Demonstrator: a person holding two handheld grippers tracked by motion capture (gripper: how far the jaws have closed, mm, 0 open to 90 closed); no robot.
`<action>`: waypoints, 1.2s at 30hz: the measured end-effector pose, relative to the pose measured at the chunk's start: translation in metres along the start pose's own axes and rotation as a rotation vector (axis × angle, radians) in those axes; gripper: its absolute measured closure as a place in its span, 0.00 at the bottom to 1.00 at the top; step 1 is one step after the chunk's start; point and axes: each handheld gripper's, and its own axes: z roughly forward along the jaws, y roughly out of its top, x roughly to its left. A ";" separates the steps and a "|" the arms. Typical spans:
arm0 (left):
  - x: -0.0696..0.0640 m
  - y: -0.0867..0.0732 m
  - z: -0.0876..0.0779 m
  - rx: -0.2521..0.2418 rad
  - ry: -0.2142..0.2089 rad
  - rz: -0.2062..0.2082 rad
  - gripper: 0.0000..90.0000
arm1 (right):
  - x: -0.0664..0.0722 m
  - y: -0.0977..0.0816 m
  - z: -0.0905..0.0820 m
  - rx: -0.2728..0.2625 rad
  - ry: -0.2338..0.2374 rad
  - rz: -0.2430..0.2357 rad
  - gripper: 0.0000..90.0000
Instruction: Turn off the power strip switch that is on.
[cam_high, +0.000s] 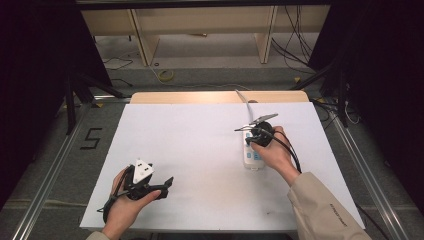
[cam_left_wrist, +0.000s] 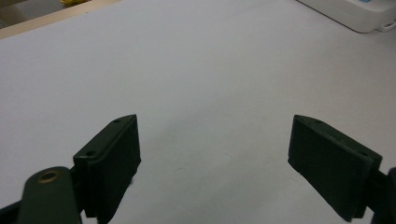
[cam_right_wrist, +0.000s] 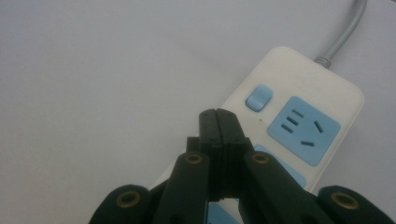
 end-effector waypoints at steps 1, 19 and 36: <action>0.000 0.000 0.000 0.000 0.000 0.001 0.18 | 0.000 0.000 0.001 0.005 -0.002 -0.003 1.00; 0.009 0.000 0.007 -0.001 0.026 0.002 0.19 | -0.001 0.000 0.005 0.018 -0.012 -0.002 1.00; 0.009 0.003 0.020 0.009 0.023 0.026 0.19 | -0.002 0.000 0.006 0.028 -0.011 0.001 1.00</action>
